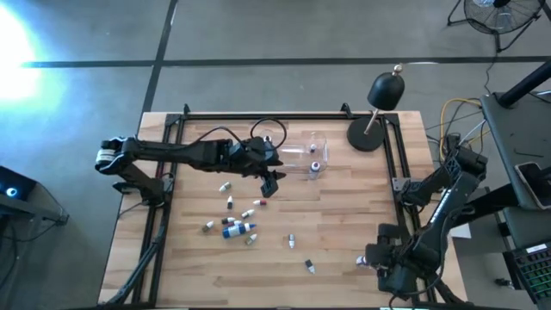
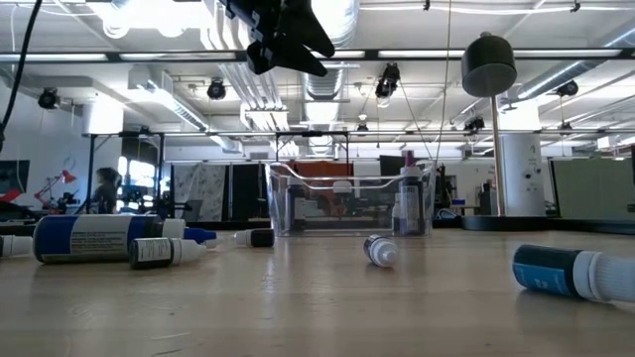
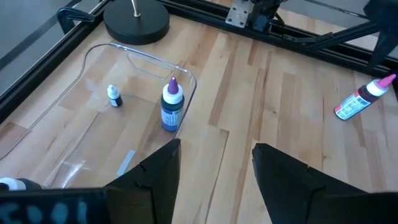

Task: Pick & Place food coloring
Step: Put the big pink food coloring bottle into the transparent bin

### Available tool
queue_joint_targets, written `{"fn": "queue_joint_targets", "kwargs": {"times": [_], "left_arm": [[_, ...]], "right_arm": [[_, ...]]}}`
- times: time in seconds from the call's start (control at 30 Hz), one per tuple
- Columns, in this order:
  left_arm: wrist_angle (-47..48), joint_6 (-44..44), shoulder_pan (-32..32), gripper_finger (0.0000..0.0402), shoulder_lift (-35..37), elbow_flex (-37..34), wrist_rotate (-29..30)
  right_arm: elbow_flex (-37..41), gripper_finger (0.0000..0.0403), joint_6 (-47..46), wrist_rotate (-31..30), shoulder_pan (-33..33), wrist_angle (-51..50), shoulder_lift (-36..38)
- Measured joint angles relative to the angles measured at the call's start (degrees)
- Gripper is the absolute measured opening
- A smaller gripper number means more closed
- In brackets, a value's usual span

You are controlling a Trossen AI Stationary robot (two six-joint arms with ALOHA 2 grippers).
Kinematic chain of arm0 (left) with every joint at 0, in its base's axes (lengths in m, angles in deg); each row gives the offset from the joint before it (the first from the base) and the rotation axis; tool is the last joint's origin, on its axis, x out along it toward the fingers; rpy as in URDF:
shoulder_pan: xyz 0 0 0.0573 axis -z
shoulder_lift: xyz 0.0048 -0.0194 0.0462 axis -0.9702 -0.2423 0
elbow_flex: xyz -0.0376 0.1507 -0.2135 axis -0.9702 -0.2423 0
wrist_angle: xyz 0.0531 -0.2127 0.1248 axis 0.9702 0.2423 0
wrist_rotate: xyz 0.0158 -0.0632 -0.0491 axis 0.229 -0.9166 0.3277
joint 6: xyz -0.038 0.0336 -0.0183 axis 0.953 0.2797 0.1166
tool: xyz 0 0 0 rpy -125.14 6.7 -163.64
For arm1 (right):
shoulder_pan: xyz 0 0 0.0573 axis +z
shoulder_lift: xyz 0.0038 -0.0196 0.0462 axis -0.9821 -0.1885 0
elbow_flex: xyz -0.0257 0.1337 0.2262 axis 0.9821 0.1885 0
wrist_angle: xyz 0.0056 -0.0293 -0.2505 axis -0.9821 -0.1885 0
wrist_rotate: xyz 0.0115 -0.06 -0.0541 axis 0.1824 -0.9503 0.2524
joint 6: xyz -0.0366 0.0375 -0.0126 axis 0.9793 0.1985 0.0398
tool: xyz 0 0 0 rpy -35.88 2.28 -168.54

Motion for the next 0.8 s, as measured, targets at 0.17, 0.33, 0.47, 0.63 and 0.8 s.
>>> {"fn": "queue_joint_targets", "kwargs": {"times": [0.17,0.33,0.47,0.63,0.8], "left_arm": [[0.1,0.0,0.1,0.0174,0.0,0.0,0.0],[0.1,0.1,0.1,0.0174,0.0,0.0,0.0],[0.2,0.1,0.1,0.0174,0.0,0.0,0.0],[0.1,0.1,0.1,0.0174,0.0,0.0,0.0],[0.1,0.1,0.1,0.0174,0.0,0.0,0.0]], "right_arm": [[0.0,0.0249,1.3,0.0,0.0,0.4,-3.2],[0.0,0.0248,0.8,0.7,0.0,0.6,-4.0],[0.0,0.0239,0.6,0.5,0.0,0.8,-3.5],[0.0,0.0227,1.1,-0.7,-0.1,1.1,-3.3],[0.1,0.0228,1.7,-2.4,-0.6,3.1,-3.3]]}}
